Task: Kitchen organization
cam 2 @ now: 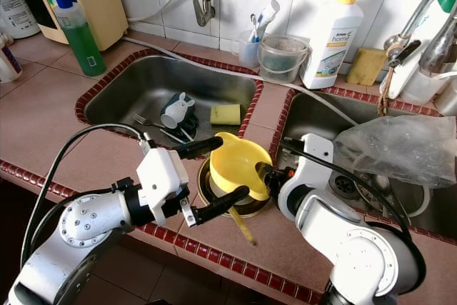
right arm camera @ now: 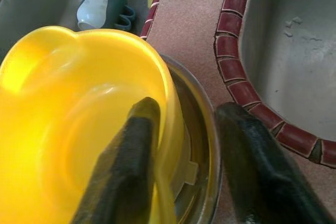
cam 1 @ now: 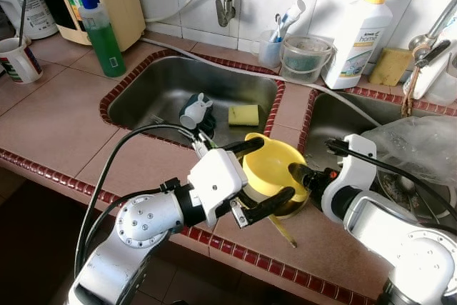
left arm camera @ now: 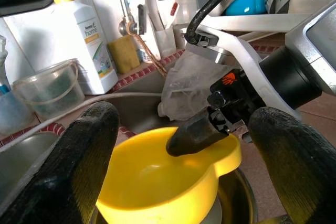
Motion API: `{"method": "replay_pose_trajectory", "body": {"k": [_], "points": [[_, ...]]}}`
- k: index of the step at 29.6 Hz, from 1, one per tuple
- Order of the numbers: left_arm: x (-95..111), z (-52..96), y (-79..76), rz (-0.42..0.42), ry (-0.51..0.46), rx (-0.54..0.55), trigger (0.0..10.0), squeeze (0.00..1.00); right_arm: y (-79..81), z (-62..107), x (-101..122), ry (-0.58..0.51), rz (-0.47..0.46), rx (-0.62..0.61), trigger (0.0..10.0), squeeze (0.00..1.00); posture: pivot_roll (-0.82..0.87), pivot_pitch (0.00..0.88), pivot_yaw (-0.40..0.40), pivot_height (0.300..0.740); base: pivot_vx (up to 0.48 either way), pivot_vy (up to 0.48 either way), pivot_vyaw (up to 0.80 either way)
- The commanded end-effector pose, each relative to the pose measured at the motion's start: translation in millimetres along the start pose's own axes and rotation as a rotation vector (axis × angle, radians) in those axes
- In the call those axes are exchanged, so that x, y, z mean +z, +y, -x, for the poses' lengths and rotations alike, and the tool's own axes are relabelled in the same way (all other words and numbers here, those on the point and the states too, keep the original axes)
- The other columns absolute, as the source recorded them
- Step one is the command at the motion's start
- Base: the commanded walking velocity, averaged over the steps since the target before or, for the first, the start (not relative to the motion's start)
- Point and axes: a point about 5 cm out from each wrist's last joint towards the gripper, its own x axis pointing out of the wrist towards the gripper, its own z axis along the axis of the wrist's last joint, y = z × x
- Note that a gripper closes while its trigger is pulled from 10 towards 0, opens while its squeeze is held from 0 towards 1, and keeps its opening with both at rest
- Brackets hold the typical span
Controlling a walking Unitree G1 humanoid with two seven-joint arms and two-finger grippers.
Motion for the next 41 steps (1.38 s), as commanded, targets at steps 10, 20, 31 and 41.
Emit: {"method": "replay_pose_trajectory", "body": {"k": [10, 20, 31, 41], "points": [[4, -1.7, 1.5, -0.027, -0.012, -0.002, 10.0, 0.00, 1.4, 1.0, 7, -0.027, 0.003, 0.007, 0.0, 0.00, -0.20, 0.106, -0.018, 0.711, 0.000, 0.000, 0.00], [4, -2.3, 2.5, -0.035, -0.012, -0.002, 10.0, 0.00, 3.0, 1.6, 10, -0.056, 0.014, 0.014, 0.0, 0.00, -0.20, 0.102, -0.017, 0.711, 0.000, 0.000, 0.00], [2, -2.7, 8.5, -0.044, -0.011, 0.024, 10.0, 0.00, 14.6, 11.5, 34, -0.274, 0.111, 0.058, 0.0, 0.00, -0.20, 0.089, -0.013, 0.711, 0.000, 0.000, 0.00], [1, -0.8, 53.1, 0.064, -0.055, 0.300, 10.0, 0.00, 26.1, 3.5, 50, -0.481, 0.216, 0.037, 0.0, 0.00, -0.18, 0.046, 0.007, 0.711, 0.000, 0.000, 0.00]]}}
